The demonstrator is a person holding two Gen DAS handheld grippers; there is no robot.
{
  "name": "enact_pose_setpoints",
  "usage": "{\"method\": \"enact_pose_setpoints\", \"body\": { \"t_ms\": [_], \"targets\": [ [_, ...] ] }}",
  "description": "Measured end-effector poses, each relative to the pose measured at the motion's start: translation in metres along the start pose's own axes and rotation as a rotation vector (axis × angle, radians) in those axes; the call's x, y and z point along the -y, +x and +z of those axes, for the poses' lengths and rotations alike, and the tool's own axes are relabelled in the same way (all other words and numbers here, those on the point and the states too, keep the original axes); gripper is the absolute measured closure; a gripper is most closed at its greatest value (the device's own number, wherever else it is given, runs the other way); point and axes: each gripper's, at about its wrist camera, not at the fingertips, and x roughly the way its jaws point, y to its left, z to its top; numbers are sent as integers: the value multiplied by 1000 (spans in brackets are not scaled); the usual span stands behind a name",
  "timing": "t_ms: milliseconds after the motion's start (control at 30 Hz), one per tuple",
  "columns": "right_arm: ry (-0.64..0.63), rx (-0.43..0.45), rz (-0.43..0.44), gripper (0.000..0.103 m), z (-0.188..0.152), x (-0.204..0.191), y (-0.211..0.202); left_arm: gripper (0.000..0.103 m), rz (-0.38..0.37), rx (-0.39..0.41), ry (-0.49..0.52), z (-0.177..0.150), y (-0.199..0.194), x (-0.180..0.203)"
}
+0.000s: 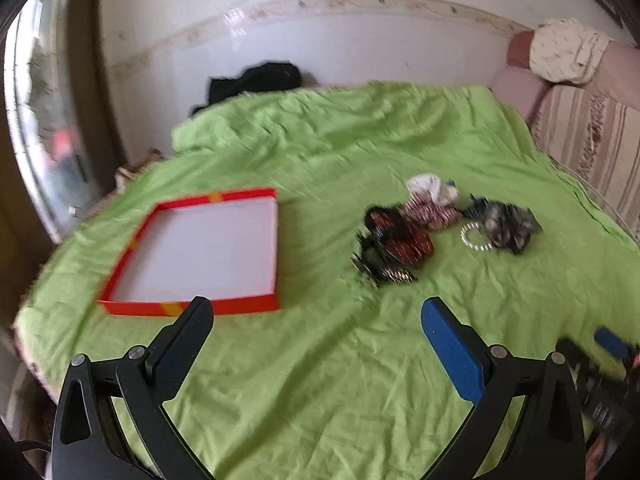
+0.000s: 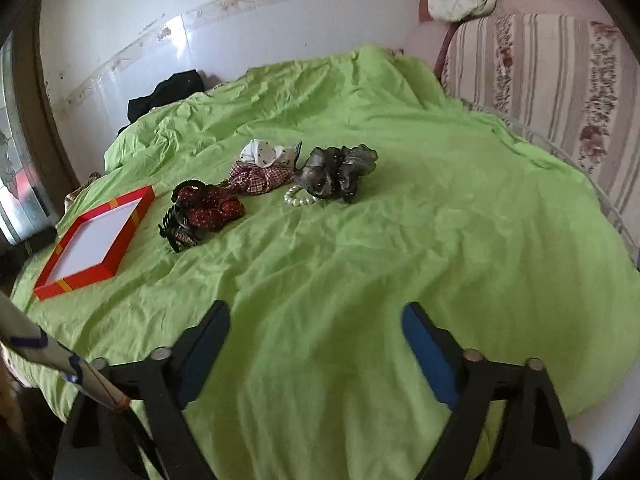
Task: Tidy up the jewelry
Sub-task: 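Grasp the grey sheer scrunchie with the right tool while the left tool grasps the black beaded bracelet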
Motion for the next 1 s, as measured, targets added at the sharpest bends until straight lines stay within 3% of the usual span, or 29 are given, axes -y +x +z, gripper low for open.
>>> {"method": "enact_pose_setpoints", "body": {
  "t_ms": [100,300,433,733,1000],
  "targets": [
    [-1,-28,-12,20,11,-1,13,0,-72,-40,16,3,24,-5],
    [4,-16,-59,20,46,4,36,22,-186,-80,33,26,57,-25],
    [31,-26,-43,20,71,12,54,31,-246,-126,-2,45,81,-43],
    [61,7,8,20,101,27,80,31,-390,-177,-40,94,131,-40],
    [119,-25,68,20,116,56,107,31,-495,-300,-66,108,199,-14]
  ]
}}
